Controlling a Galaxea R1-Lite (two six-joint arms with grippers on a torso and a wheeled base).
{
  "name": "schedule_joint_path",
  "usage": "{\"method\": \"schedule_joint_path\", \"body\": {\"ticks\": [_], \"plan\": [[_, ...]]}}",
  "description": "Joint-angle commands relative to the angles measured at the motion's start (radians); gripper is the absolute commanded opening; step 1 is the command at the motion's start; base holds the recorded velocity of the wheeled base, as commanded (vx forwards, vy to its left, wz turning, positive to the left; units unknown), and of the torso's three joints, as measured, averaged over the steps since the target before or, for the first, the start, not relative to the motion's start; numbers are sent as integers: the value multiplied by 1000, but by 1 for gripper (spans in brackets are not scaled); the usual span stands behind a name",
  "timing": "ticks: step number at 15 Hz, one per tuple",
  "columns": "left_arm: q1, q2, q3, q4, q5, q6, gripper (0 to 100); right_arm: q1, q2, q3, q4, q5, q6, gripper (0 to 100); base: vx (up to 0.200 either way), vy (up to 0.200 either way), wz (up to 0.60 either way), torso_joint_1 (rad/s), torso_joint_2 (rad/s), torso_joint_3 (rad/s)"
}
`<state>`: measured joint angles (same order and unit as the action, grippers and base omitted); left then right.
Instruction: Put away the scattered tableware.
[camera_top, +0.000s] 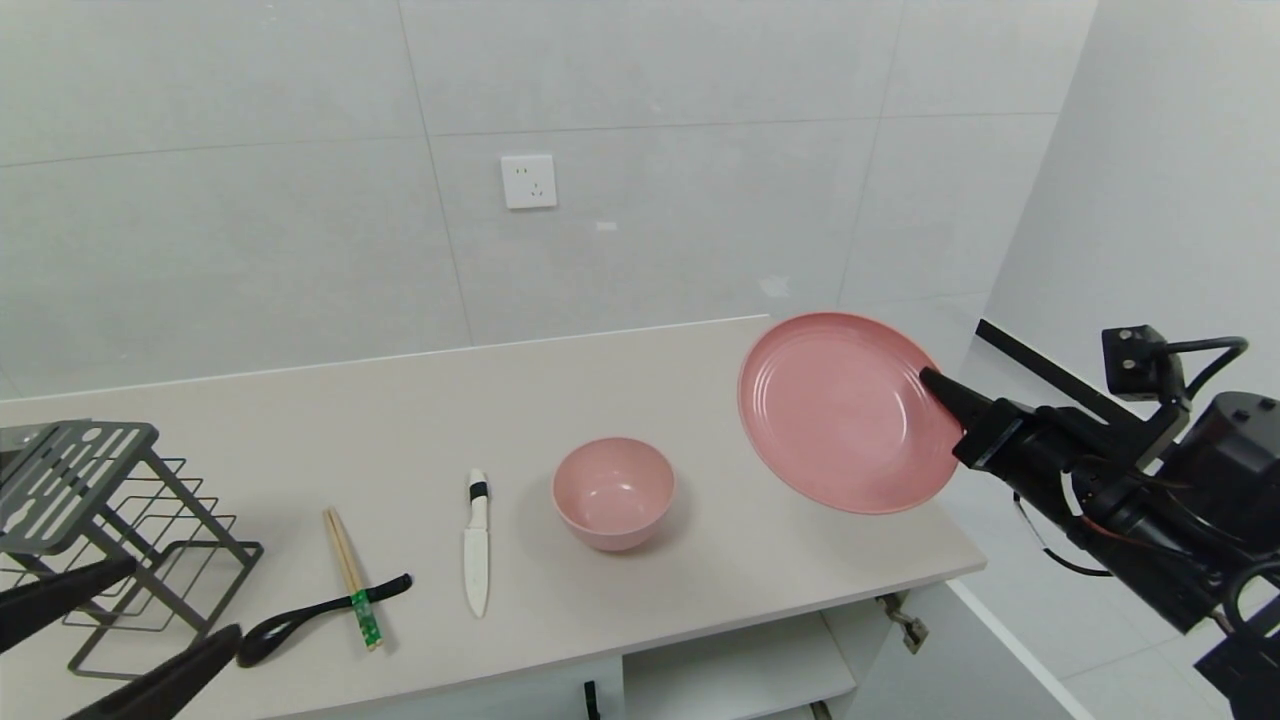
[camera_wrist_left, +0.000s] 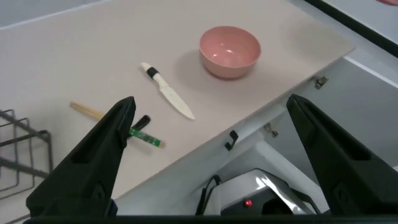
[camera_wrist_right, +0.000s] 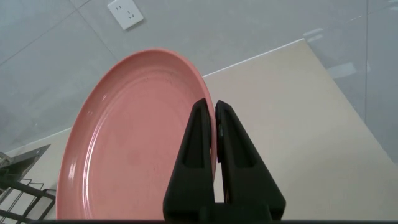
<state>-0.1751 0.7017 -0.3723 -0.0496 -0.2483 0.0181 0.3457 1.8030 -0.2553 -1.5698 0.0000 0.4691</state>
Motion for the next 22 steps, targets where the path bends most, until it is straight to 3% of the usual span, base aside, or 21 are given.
{"method": "schedule_joint_path", "body": {"ticks": [1, 4, 7, 14, 22], "plan": [[-63, 352, -73, -118, -17, -4, 100, -1, 3, 1, -1, 0, 0, 0, 0, 0, 0, 0, 0, 0], [-90, 544, -76, -314, -35, -15, 100, -2, -2, -2, -1, 0, 0, 0, 0, 0, 0, 0, 0, 0], [-99, 667, -83, -403, -46, -24, 100, -1, -7, 1, -1, 0, -1, 0, 0, 0, 0, 0, 0, 0], [-101, 841, -174, -414, -42, -21, 100, 6, -16, 4, -1, 0, -27, 0, 0, 0, 0, 0, 0, 0], [-153, 1047, -281, -417, -39, -15, 100, 12, -19, 7, -1, 0, -32, 0, 0, 0, 0, 0, 0, 0]]}}
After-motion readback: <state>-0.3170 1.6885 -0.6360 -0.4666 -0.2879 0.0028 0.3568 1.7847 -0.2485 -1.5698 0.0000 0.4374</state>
